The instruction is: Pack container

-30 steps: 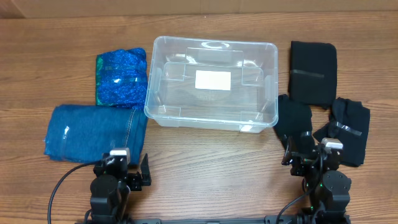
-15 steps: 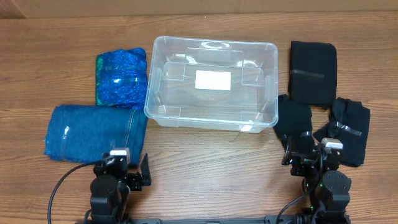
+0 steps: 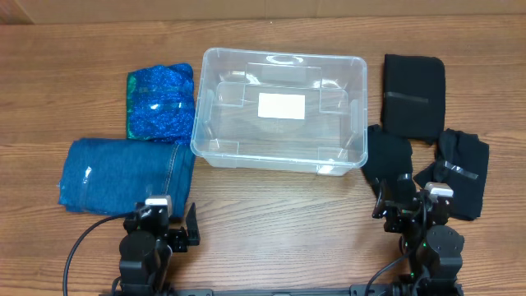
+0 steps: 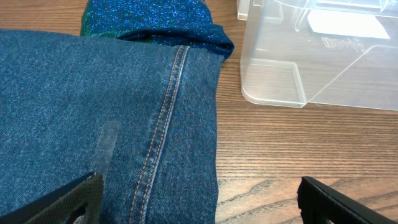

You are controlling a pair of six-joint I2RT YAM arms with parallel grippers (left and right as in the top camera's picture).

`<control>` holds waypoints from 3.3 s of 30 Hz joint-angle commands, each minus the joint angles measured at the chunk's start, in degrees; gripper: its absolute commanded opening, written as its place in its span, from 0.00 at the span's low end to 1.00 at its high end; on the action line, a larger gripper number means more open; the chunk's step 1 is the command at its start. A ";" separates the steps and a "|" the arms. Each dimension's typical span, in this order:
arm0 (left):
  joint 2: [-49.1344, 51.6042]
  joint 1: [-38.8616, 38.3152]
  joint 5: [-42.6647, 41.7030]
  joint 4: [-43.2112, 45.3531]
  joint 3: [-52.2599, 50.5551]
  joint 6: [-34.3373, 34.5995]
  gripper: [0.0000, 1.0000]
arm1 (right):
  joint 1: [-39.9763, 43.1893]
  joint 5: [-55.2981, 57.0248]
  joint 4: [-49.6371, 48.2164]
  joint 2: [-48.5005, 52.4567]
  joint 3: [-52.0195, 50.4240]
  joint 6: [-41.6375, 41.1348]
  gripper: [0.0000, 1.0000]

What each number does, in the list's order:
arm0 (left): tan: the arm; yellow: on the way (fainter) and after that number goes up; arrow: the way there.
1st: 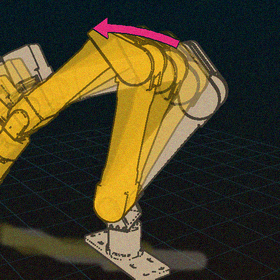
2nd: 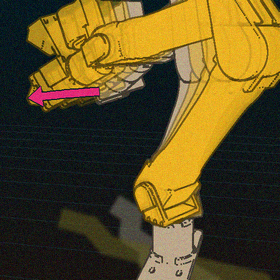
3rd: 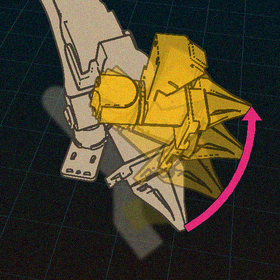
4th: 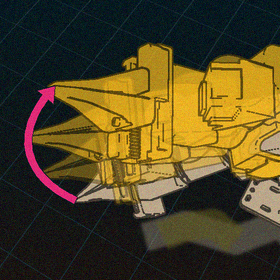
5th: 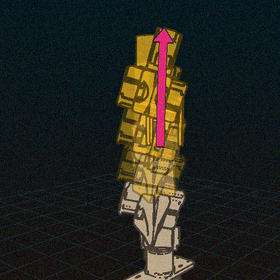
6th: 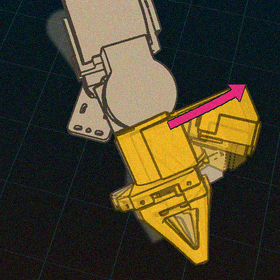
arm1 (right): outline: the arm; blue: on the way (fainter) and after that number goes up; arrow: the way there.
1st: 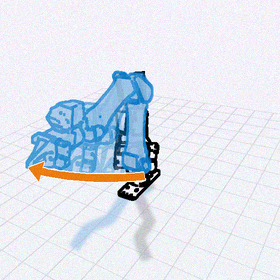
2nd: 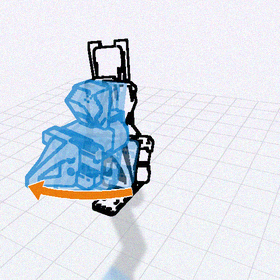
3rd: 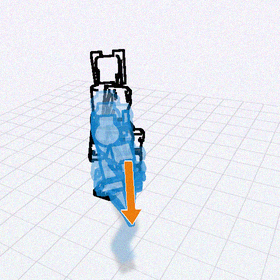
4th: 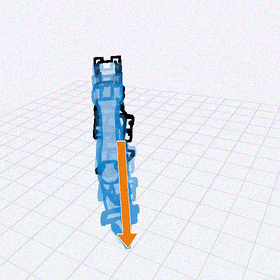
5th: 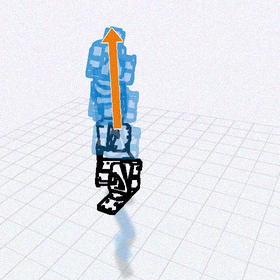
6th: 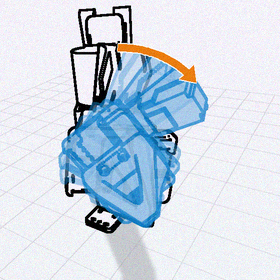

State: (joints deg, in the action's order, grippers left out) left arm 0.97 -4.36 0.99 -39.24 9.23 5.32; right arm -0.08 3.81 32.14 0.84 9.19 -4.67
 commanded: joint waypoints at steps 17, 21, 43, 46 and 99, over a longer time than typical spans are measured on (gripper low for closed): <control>23.78 0.33 -6.99 2.60 28.15 16.15 1.00 | 0.20 -0.11 0.09 -0.68 -0.57 0.00 1.00; 43.82 0.31 -10.47 -8.55 49.66 3.34 1.00 | 0.20 -0.11 0.07 -0.68 -0.57 -0.02 1.00; 93.68 61.09 -29.24 -16.70 62.27 3.76 1.00 | 0.20 -0.11 0.07 -0.68 -0.57 0.00 1.00; 99.93 60.46 -36.48 -11.54 62.29 -4.52 1.00 | 0.20 -0.11 0.07 -0.68 -0.57 0.00 1.00; 97.42 -20.70 -6.34 -2.82 97.31 65.13 0.04 | 0.20 -0.11 0.07 -0.68 -0.57 -0.02 1.00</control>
State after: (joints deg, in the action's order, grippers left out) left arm 96.05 -21.41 -11.75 -43.72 105.25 60.16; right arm -0.03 3.79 32.21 0.80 9.19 -4.69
